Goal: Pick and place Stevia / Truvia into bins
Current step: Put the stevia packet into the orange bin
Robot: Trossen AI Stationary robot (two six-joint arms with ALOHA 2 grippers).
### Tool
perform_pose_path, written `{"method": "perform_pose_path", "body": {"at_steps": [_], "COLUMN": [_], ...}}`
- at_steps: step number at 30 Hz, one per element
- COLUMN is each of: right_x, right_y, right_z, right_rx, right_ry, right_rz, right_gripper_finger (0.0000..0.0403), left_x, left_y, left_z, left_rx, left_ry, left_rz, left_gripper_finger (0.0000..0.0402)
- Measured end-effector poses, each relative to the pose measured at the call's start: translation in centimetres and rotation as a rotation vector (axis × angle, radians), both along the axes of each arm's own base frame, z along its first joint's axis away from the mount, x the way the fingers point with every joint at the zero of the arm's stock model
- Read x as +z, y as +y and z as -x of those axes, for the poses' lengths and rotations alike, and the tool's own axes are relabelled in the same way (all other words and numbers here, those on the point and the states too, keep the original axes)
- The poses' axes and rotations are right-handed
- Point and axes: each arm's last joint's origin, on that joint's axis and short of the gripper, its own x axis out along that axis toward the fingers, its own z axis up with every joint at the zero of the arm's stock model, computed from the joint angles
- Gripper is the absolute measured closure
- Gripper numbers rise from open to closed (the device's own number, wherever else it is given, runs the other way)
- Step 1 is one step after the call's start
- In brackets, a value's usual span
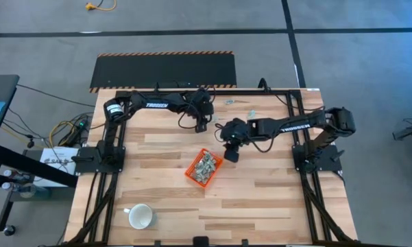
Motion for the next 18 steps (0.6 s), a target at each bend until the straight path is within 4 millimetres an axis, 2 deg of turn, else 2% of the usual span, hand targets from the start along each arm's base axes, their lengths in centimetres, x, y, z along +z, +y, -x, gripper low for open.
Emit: {"method": "perform_pose_path", "body": {"at_steps": [10,14,18], "right_x": [0.2,0.4,0.4], "right_y": [-3.4,-4.0,-4.3], "right_z": [1.1,1.5,1.6], "right_rx": [-0.086,-0.099,-0.096], "right_ry": [0.044,0.049,0.055], "right_rz": [0.012,0.017,0.023], "right_gripper_finger": [0.028,0.0279,0.028], "left_x": [0.4,0.6,-0.1], "left_y": [-0.8,-0.4,-0.1], "left_z": [-0.7,-1.2,-2.4], "left_rx": [-0.059,-0.038,-0.018], "left_ry": [-0.022,-0.022,0.076], "left_rz": [-0.04,-0.041,-0.029], "left_gripper_finger": [0.0232,0.0232,0.0232]}}
